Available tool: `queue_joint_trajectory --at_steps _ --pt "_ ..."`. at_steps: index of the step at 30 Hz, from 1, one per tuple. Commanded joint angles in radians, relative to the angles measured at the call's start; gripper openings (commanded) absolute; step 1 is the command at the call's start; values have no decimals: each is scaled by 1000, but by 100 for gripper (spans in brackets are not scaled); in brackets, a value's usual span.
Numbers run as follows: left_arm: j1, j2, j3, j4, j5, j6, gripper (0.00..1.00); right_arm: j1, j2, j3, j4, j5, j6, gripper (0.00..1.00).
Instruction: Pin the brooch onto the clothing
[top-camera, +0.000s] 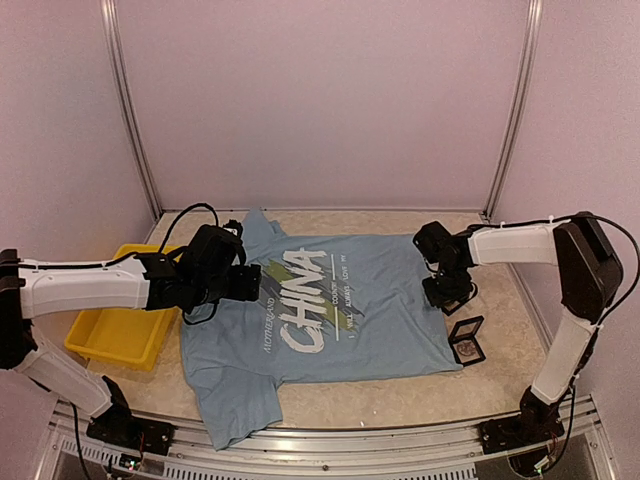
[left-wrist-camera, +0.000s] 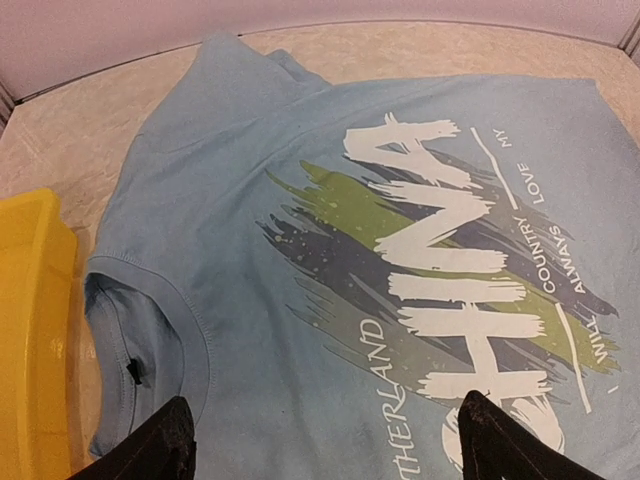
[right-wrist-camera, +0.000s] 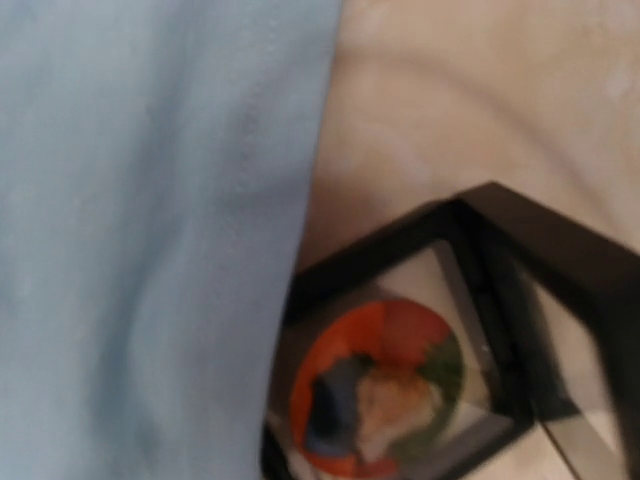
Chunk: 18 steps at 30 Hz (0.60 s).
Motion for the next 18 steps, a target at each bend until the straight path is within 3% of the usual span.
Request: queue_joint_trajectory --at_steps 1,18 --pt "11 13 4 2 1 20 86 -12 63 15 19 69 -8 26" --pt "24 27 26 -27 4 31 86 -99 69 18 88 67 -88 28"
